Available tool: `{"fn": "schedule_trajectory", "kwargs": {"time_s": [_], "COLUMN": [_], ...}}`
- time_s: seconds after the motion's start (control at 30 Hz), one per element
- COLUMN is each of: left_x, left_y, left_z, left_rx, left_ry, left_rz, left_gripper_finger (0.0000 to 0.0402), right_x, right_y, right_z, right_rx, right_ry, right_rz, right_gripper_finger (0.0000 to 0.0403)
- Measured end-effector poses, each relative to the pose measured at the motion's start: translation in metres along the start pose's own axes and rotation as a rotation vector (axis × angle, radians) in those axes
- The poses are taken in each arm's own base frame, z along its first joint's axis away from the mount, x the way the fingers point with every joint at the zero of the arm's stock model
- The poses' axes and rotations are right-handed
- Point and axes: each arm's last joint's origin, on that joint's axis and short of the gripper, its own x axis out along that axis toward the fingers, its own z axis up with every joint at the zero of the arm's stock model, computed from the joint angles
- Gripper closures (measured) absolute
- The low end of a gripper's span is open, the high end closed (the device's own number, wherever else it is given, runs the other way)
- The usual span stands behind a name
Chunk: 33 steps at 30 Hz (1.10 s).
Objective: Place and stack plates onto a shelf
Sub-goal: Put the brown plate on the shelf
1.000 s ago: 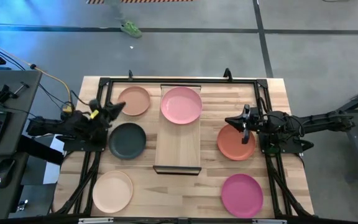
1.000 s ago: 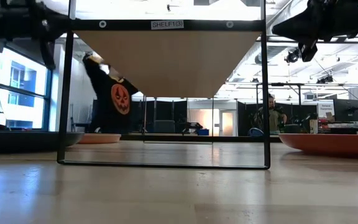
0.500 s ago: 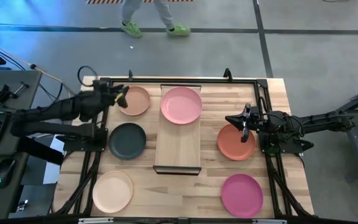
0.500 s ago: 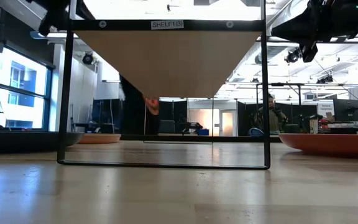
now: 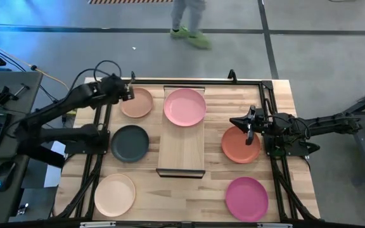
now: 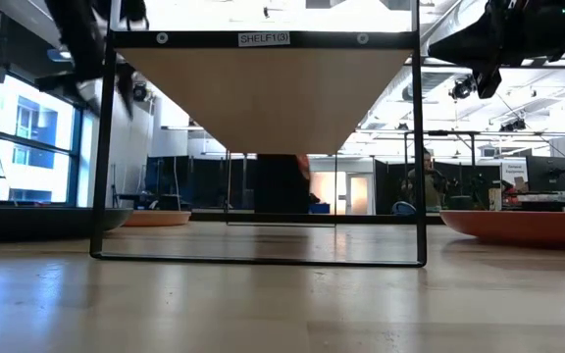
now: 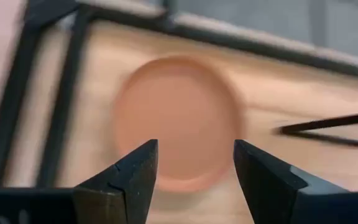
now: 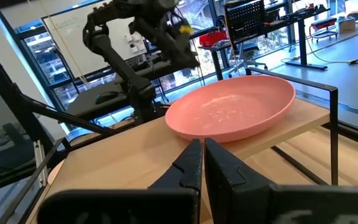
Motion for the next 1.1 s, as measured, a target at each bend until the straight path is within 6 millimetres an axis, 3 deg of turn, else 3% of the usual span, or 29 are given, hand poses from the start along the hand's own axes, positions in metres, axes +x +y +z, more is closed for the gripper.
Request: {"fn": "schedule_trajectory", "kwargs": {"time_s": [0.17,0.5,0.97,1.1], "left_x": [0.026,0.078,0.117,0.122], "left_y": [0.0,0.018,0.031,0.032], "left_z": [-0.006,-0.046,-0.072,-0.075], "left_rx": [-0.001,-0.171,-0.417,-0.43], "left_ry": [0.077,0.212,0.164,0.174], "left_rz": [0.127,0.171,0.143,0.191], "left_gripper_finger": [0.02,0.0201,0.0202,0.0229], "right_x": [0.0,0.0,0.0,0.0], "right_y": [0.0,0.0,-0.001,-0.001], "right_z": [-0.001,-0.001,-0.002,-0.003], "right_rx": [-0.002,-0.005,-0.007,-0.008], "right_ry": [0.005,0.011,0.025,0.03], "right_rz": [-0.002,-0.007,-0.01,-0.009], "right_gripper_finger": [0.0403,0.0403,0.0403,0.0403]}}
